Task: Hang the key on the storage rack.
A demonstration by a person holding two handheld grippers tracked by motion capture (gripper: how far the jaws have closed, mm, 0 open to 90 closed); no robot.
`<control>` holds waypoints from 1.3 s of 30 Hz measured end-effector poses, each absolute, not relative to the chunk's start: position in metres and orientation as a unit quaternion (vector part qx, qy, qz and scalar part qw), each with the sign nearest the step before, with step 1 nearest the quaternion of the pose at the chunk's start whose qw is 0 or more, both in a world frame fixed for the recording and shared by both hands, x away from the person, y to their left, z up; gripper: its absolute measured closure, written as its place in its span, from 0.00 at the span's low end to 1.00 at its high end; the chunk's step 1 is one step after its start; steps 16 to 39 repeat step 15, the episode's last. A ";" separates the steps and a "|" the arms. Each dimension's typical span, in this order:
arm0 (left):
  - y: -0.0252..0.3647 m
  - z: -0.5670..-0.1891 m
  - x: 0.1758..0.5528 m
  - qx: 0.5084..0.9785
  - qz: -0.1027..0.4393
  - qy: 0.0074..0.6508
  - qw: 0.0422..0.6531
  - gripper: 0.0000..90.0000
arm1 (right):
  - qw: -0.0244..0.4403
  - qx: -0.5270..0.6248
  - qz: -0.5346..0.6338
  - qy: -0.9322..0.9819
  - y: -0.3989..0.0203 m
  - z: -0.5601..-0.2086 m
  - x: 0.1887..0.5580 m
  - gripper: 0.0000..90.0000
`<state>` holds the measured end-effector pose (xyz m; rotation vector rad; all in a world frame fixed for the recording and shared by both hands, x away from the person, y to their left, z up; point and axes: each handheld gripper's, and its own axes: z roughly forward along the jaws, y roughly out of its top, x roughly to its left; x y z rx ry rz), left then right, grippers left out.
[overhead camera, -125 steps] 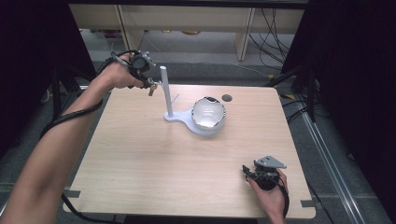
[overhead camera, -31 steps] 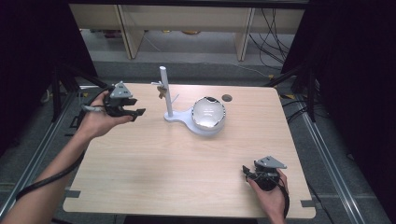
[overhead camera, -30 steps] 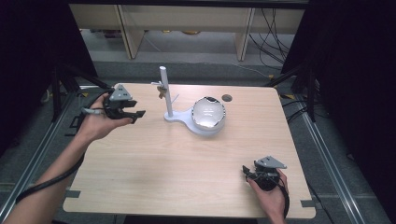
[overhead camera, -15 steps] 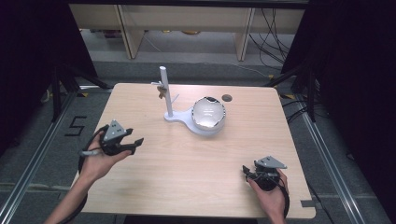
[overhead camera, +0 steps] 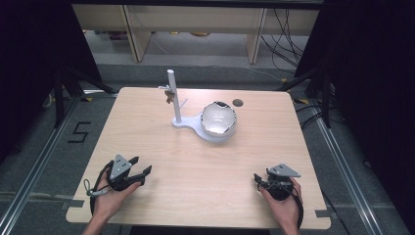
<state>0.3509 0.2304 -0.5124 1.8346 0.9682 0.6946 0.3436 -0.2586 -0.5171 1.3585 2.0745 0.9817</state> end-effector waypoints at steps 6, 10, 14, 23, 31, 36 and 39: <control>0.230 -0.517 0.347 0.737 0.286 0.399 0.465 0.40 | 0.235 0.499 0.355 0.755 -0.259 -0.516 0.343 0.51; 0.229 -0.521 0.343 0.734 0.291 0.396 0.469 0.40 | 0.233 0.492 0.358 0.758 -0.259 -0.517 0.343 0.51; 0.229 -0.523 0.341 0.733 0.292 0.397 0.468 0.39 | 0.229 0.494 0.361 0.758 -0.259 -0.516 0.343 0.51; 0.229 -0.523 0.341 0.732 0.291 0.397 0.471 0.39 | 0.230 0.495 0.361 0.757 -0.259 -0.517 0.343 0.50; 0.229 -0.523 0.341 0.732 0.291 0.397 0.471 0.39 | 0.230 0.495 0.361 0.757 -0.259 -0.517 0.343 0.50; 0.229 -0.523 0.341 0.732 0.291 0.397 0.471 0.39 | 0.230 0.495 0.361 0.757 -0.259 -0.517 0.343 0.50; 0.229 -0.523 0.341 0.732 0.291 0.397 0.471 0.39 | 0.230 0.495 0.361 0.757 -0.259 -0.517 0.343 0.50</control>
